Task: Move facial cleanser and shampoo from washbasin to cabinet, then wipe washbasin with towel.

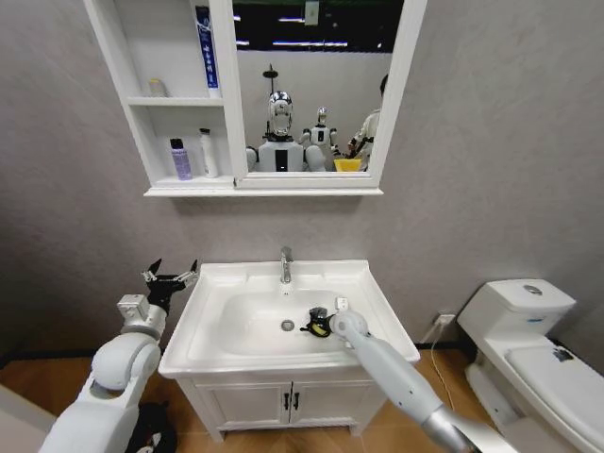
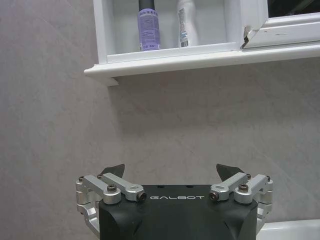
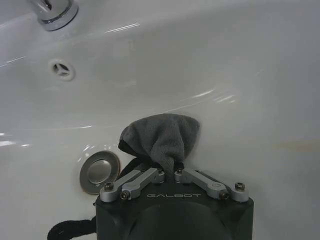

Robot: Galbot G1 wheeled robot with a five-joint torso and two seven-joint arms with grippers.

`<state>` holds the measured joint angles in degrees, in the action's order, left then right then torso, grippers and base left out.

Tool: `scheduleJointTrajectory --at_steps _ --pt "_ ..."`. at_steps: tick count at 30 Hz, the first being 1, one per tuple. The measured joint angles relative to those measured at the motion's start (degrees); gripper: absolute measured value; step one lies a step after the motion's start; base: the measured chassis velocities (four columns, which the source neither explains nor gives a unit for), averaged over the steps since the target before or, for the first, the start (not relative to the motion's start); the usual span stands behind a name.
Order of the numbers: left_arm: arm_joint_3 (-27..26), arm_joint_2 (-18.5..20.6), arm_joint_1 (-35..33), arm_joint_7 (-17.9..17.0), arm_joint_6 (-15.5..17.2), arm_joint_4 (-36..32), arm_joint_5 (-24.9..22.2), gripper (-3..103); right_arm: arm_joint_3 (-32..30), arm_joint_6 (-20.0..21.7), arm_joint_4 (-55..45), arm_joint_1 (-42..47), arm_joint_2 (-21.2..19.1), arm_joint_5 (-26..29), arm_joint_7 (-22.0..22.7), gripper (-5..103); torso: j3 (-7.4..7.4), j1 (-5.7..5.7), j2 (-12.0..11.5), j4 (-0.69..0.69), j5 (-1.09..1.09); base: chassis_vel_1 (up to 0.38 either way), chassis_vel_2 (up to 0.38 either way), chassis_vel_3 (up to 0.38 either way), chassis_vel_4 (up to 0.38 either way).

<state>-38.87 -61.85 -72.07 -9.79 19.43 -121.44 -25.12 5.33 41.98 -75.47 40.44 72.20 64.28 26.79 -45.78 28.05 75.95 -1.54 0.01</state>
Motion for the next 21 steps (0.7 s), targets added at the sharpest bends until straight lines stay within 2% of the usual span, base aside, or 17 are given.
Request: scheduleJointTrajectory --at_steps 8,9,13,21 --pt "0.39 -0.25 -0.1 -0.11 0.02 0.01 0.11 100 2.88 -2.62 -0.6 -0.51 2.16 -1.67 -6.06 4 -0.04 0.04 -0.04 0.06 -0.02 0.0 0.0 0.0 0.0" --pt "0.49 -0.35 -0.17 -0.13 0.04 -0.02 0.16 100 3.55 -3.59 -1.52 -0.9 2.18 -1.94 -8.26 4 -0.03 0.03 -0.03 0.08 -0.02 0.0 0.0 0.0 0.0" --pt "0.43 -0.34 -0.18 -0.14 0.04 -0.09 0.18 100 4.34 -5.44 -2.51 -1.85 2.54 -2.09 -11.96 4 0.0 0.02 -0.02 0.09 -0.02 0.0 0.0 0.0 0.0" --pt "-0.15 -0.02 -0.39 -0.15 0.07 -0.42 0.07 100 4.62 -6.3 -1.19 -2.27 4.05 -2.44 -13.62 4 0.01 0.0 0.0 0.09 -0.01 0.0 0.0 0.0 0.0"
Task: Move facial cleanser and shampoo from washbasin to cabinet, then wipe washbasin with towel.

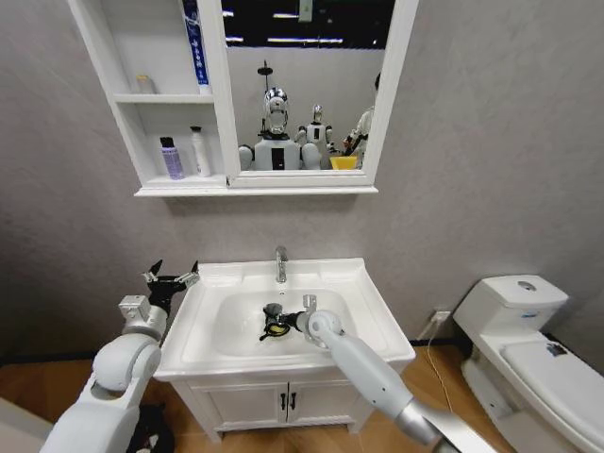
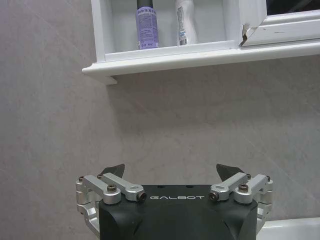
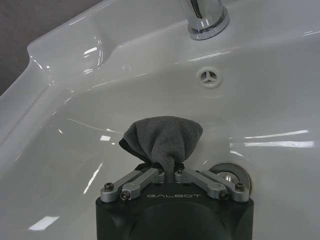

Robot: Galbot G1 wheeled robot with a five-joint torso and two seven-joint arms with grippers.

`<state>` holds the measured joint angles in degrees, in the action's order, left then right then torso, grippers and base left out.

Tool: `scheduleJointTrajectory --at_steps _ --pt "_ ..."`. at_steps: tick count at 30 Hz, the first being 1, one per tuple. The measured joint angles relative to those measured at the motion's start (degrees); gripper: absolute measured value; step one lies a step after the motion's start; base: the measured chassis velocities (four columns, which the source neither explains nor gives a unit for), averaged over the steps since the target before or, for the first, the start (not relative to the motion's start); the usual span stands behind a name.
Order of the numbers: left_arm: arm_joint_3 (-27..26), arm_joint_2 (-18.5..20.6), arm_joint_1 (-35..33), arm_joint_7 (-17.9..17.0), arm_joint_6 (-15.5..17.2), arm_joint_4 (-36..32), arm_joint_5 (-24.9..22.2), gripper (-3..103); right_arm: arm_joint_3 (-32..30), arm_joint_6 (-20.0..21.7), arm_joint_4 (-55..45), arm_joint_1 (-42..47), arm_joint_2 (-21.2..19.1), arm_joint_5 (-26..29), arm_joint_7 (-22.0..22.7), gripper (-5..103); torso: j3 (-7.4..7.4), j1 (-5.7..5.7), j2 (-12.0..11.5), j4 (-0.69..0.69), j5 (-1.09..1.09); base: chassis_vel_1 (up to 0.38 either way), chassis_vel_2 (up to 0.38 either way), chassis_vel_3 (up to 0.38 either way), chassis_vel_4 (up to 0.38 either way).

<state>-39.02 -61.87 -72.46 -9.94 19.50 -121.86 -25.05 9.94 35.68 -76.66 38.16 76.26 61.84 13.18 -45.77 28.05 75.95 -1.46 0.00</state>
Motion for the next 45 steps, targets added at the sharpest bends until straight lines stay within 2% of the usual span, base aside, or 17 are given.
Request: scheduleJointTrajectory --at_steps 15,28,30,34,36,45 --pt "-0.49 0.39 0.06 0.02 0.06 -0.14 -0.36 100 -3.91 -1.06 9.89 -0.67 4.72 -3.67 -4.84 4 0.0 -0.01 0.01 0.0 0.0 0.0 0.0 0.0 0.0" --pt "-1.02 0.16 -0.2 0.02 0.12 -0.69 -0.34 100 -5.16 0.69 11.12 0.02 3.76 -1.83 -3.17 4 0.02 -0.01 0.02 0.0 -0.01 0.0 0.0 0.0 0.0" --pt "-0.93 -0.09 -0.04 0.04 0.12 -0.69 -0.24 100 -5.82 1.14 9.75 0.69 2.32 -0.92 -0.73 4 0.02 -0.01 0.02 0.01 -0.01 0.0 0.0 0.0 0.0" --pt "-0.49 -0.47 0.11 0.05 0.06 -0.69 0.02 100 -6.18 1.53 7.59 1.51 0.87 0.34 1.36 4 0.01 -0.01 0.01 0.0 -0.01 0.0 0.0 0.0 0.0" --pt "0.13 -0.85 0.13 0.09 -0.01 -0.69 0.38 100 -6.74 2.28 3.98 2.94 -1.26 2.18 3.94 4 0.01 -0.01 0.01 -0.02 0.0 0.0 0.0 0.0 0.0" --pt "0.82 -1.0 0.4 0.25 -0.15 -0.97 0.57 100 -8.7 3.58 -2.56 6.06 -5.97 6.41 9.62 4 0.01 -0.01 0.01 0.0 -0.01 0.0 0.0 0.0 0.0"
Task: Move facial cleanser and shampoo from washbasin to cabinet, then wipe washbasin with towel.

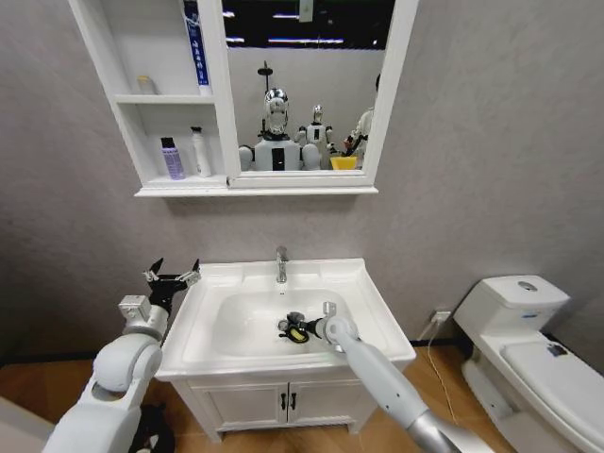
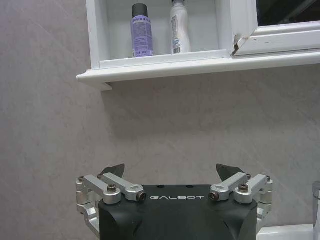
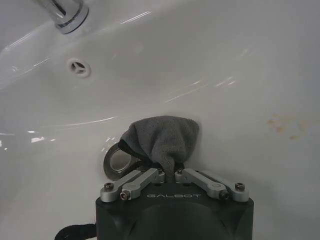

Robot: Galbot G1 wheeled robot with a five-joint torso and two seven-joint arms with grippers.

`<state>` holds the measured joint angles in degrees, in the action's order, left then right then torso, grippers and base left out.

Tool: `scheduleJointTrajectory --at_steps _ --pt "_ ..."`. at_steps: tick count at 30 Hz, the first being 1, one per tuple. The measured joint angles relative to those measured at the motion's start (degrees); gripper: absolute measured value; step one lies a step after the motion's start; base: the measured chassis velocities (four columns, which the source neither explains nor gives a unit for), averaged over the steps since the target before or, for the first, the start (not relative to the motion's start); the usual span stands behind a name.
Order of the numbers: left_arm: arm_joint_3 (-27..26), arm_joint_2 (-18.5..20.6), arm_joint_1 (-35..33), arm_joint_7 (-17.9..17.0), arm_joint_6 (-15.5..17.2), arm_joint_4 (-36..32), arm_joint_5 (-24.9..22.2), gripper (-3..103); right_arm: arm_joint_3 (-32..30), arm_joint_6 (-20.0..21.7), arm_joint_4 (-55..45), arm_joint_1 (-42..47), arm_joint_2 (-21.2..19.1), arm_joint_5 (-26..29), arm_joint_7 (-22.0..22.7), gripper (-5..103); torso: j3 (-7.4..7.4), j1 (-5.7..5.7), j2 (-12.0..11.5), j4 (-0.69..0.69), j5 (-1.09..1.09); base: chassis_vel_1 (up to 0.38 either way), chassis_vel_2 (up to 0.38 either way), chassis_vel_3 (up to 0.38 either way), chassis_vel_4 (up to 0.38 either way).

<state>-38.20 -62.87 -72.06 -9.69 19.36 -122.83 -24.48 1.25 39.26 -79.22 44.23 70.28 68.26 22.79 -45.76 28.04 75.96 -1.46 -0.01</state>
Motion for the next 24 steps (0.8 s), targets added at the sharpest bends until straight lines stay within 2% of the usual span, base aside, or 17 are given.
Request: scheduleJointTrajectory --at_steps 2,3,4,6,8,10,13,17,19,24 --pt "-0.17 0.09 0.0 0.19 -0.02 -0.2 -0.05 100 -1.12 0.44 -1.99 1.16 -2.98 1.8 1.58 4 0.01 0.0 0.0 0.01 -0.01 0.0 0.0 0.0 0.0" --pt "-0.17 0.09 0.0 0.19 -0.02 -0.2 -0.05 100 -1.12 0.44 -1.99 1.16 -2.98 1.8 1.58 4 0.01 0.0 0.0 0.01 -0.01 0.0 0.0 0.0 0.0" --pt "-0.33 0.13 0.0 0.4 -0.05 -0.22 -0.07 100 -2.0 0.55 -3.1 1.96 -5.41 2.82 2.14 4 0.01 -0.01 0.0 0.03 -0.01 0.0 0.0 0.0 0.0" --pt "-0.33 0.14 0.0 0.48 -0.06 -0.23 -0.08 100 -2.36 0.55 -3.47 2.23 -6.28 3.06 2.22 4 0.02 -0.01 0.01 0.03 -0.01 0.0 0.0 0.0 0.0" --pt "-0.14 0.11 0.0 0.67 -0.15 -0.26 -0.04 100 -3.65 0.48 -4.98 3.24 -9.32 3.35 2.27 4 0.03 -0.02 0.02 0.08 -0.03 0.0 0.0 0.0 0.0" --pt "0.09 -0.02 0.03 0.78 -0.17 -0.29 -0.01 100 -4.16 0.49 -5.98 3.73 -10.71 3.39 2.31 4 0.03 -0.02 0.02 0.12 -0.03 0.0 0.0 0.0 0.0" --pt "0.54 -0.26 0.01 0.76 -0.21 -0.37 0.22 100 -4.91 0.48 -7.71 4.41 -12.88 3.08 2.43 4 -0.01 0.0 0.0 0.09 -0.04 0.032 0.041 0.0 0.005" --pt "1.0 -0.47 0.0 0.72 -0.27 -0.45 0.48 100 -5.56 0.52 -10.43 4.72 -14.75 1.4 2.78 4 -0.01 0.0 -0.01 -0.01 0.02 0.034 0.027 0.001 -0.001" --pt "1.33 -0.61 0.05 0.62 -0.28 -0.52 0.63 100 -5.84 0.52 -11.92 4.57 -15.67 0.41 2.91 4 -0.01 0.0 -0.01 -0.11 0.07 0.0 0.0 0.0 0.0" --pt "1.79 -0.8 0.0 0.41 -0.29 -0.91 0.83 100 -6.31 0.2 -12.73 4.24 -16.09 -0.73 1.31 4 -0.02 0.01 -0.01 -0.05 0.03 -0.018 -0.02 -0.006 -0.008"
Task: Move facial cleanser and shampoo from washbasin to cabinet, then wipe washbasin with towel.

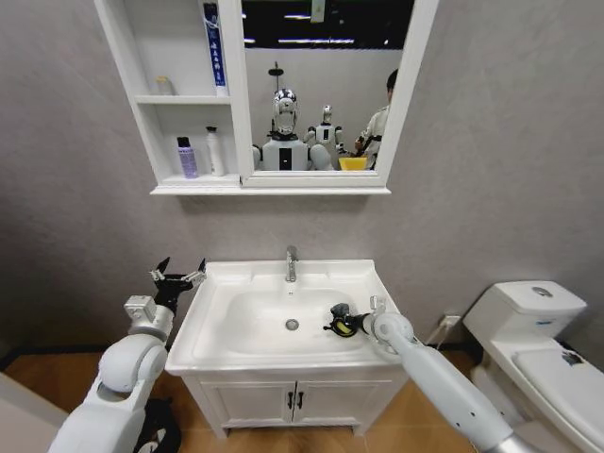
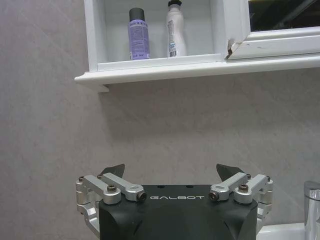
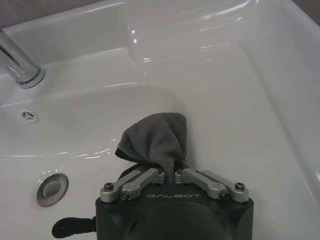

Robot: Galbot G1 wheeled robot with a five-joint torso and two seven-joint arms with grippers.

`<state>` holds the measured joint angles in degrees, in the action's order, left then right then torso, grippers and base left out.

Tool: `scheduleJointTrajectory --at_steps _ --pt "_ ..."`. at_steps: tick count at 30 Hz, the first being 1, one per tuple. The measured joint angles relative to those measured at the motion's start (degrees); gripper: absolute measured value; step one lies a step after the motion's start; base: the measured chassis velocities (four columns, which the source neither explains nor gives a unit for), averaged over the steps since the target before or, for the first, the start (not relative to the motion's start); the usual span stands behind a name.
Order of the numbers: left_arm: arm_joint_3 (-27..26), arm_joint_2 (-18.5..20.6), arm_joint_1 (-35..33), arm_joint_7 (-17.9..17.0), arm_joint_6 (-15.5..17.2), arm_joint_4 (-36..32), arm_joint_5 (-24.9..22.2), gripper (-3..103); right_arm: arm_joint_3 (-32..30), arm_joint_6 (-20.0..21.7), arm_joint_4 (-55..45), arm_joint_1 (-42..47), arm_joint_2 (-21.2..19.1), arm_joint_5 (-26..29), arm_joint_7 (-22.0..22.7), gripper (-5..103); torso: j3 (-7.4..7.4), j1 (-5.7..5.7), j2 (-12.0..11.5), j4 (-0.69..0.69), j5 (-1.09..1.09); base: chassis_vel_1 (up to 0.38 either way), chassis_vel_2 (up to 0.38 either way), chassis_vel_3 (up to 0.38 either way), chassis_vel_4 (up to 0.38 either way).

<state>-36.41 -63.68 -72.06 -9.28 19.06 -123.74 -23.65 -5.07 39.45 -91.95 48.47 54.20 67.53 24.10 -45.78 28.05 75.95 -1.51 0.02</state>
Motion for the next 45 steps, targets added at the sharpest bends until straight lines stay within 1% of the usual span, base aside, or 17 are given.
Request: scheduleJointTrajectory --at_steps 2,4,5,7,11,14,17,23,25,30,34,39,41,42,43,44,45 --pt "0.13 -0.02 -0.03 -0.05 0.0 -0.07 0.03 100 -0.21 -0.96 0.02 0.14 0.01 -1.74 -1.67 4 0.0 0.0 0.0 0.0 0.0 0.0 0.0 0.0 0.0" --pt "0.44 -0.03 -0.08 -0.18 0.0 -0.15 0.22 100 -0.9 -3.6 -0.12 0.63 0.16 -6.02 -6.65 4 0.0 0.01 -0.01 0.0 -0.02 0.0 0.0 0.0 0.0" --pt "0.44 -0.03 -0.08 -0.18 0.0 -0.15 0.22 100 -0.9 -3.6 -0.12 0.63 0.16 -6.02 -6.65 4 0.0 0.01 -0.01 0.0 -0.02 0.0 0.0 0.0 0.0" --pt "0.93 -0.02 -0.04 -0.24 0.01 -0.18 0.29 100 -1.69 -7.13 -0.34 0.74 0.27 -9.02 -11.67 4 0.0 0.0 0.0 0.01 -0.01 0.0 0.0 0.0 0.0" --pt "1.44 0.1 0.36 -0.41 0.14 -0.19 0.29 100 -2.42 -9.39 -0.93 0.61 -0.01 -11.55 -15.02 4 0.01 0.0 0.0 0.04 -0.02 0.0 0.0 0.0 0.0" --pt "1.81 0.12 0.5 -0.46 0.2 -0.2 0.29 100 -3.27 -9.07 -2.02 0.37 -0.36 -12.26 -14.72 4 0.01 0.01 0.0 0.04 -0.02 0.0 0.0 0.0 0.0" --pt "1.91 0.09 0.57 -0.49 0.21 -0.2 0.29 100 -5.07 -6.95 -3.03 -0.27 -1.06 -11.57 -11.22 4 0.01 0.0 0.0 0.05 -0.02 0.0 0.0 0.0 0.0" --pt "1.96 0.09 0.8 -0.5 0.23 -0.16 0.25 100 -7.2 -5.2 -0.16 -2.8 -1.98 -9.15 -8.98 4 0.01 0.0 0.0 0.05 -0.02 0.0 0.0 0.0 0.0" --pt "2.01 0.09 0.84 -0.51 0.25 -0.15 0.24 100 -7.29 -5.04 1.26 -3.7 -2.07 -8.55 -9.08 4 0.01 0.0 0.0 0.04 -0.02 0.0 0.0 0.0 0.0" --pt "1.88 0.0 0.63 -0.56 0.25 -0.25 0.23 100 -6.59 -5.8 9.17 -8.36 -2.15 -6.62 -15.38 4 0.01 0.0 0.0 0.05 -0.02 0.0 0.0 0.0 0.0" --pt "1.32 -0.29 0.5 -0.56 0.26 -0.3 0.23 100 -5.89 -7.2 12.39 -10.3 -1.35 -8.82 -19.73 4 0.01 0.0 0.0 0.05 -0.03 0.0 0.0 0.0 0.0" --pt "0.98 -0.65 0.29 -0.54 0.24 -0.4 0.25 100 -4.91 -6.79 12.96 -11.15 -0.45 -9.13 -18.55 4 0.01 0.0 0.01 0.06 -0.02 0.0 0.0 0.0 0.0" --pt "0.79 -0.68 0.26 -0.45 0.2 -0.42 0.26 100 -4.19 -6.02 12.96 -11.38 0.0 -9.7 -15.98 0 0.01 0.0 0.01 0.05 -0.01 0.0 0.0 0.0 0.0" --pt "0.79 -0.68 0.26 -0.45 0.2 -0.42 0.26 100 -4.19 -6.02 12.96 -11.38 0.0 -9.7 -15.98 0 0.01 0.0 0.01 0.05 -0.01 0.0 0.0 0.0 0.0" --pt "0.73 -0.68 0.3 -0.41 0.19 -0.41 0.26 100 -4.09 -5.96 13.0 -11.39 0.13 -10.03 -15.27 4 0.01 -0.01 0.01 0.06 -0.02 0.0 0.0 0.0 0.0" --pt "0.61 -0.69 0.36 -0.29 0.15 -0.35 0.24 100 -4.03 -5.96 13.47 -10.86 0.27 -12.41 -13.68 21 0.01 0.0 0.01 0.05 -0.02 0.0 0.0 0.0 0.0" --pt "0.61 -0.72 0.35 -0.25 0.12 -0.33 0.24 100 -4.1 -5.96 13.62 -10.75 0.27 -12.66 -13.63 26 0.01 0.0 0.0 0.04 -0.03 0.0 0.0 0.0 0.0"
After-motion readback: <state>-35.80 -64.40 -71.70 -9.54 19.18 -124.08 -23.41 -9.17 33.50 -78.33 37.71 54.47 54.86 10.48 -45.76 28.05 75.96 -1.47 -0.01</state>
